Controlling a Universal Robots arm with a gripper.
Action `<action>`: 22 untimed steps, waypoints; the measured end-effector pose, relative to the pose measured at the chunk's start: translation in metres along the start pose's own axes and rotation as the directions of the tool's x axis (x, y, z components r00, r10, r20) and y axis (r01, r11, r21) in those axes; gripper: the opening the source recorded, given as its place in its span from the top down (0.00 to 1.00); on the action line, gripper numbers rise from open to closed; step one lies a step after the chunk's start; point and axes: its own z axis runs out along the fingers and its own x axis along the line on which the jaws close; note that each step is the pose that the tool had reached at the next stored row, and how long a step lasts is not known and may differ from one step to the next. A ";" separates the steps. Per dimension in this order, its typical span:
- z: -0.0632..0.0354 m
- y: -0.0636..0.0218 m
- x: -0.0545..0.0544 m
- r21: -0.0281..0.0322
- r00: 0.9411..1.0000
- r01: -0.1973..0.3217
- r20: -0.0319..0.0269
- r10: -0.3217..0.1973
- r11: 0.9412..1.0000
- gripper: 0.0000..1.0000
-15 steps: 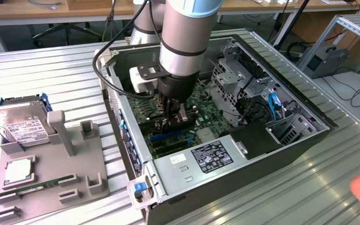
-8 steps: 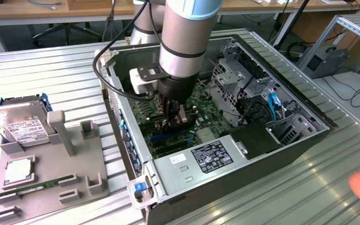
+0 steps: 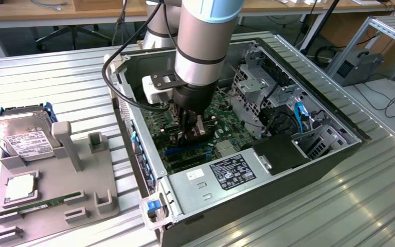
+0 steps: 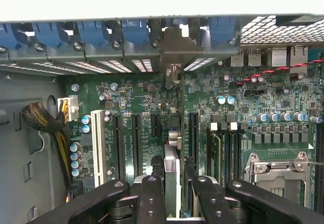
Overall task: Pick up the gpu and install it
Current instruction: 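Insert the gpu into the slot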
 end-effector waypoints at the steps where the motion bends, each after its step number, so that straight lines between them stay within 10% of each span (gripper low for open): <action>1: 0.0000 0.0000 0.000 0.000 1.000 0.000 0.000 0.000 1.000 0.74; 22: 0.0040 0.0000 0.000 0.000 1.000 0.017 0.000 -0.017 1.000 0.74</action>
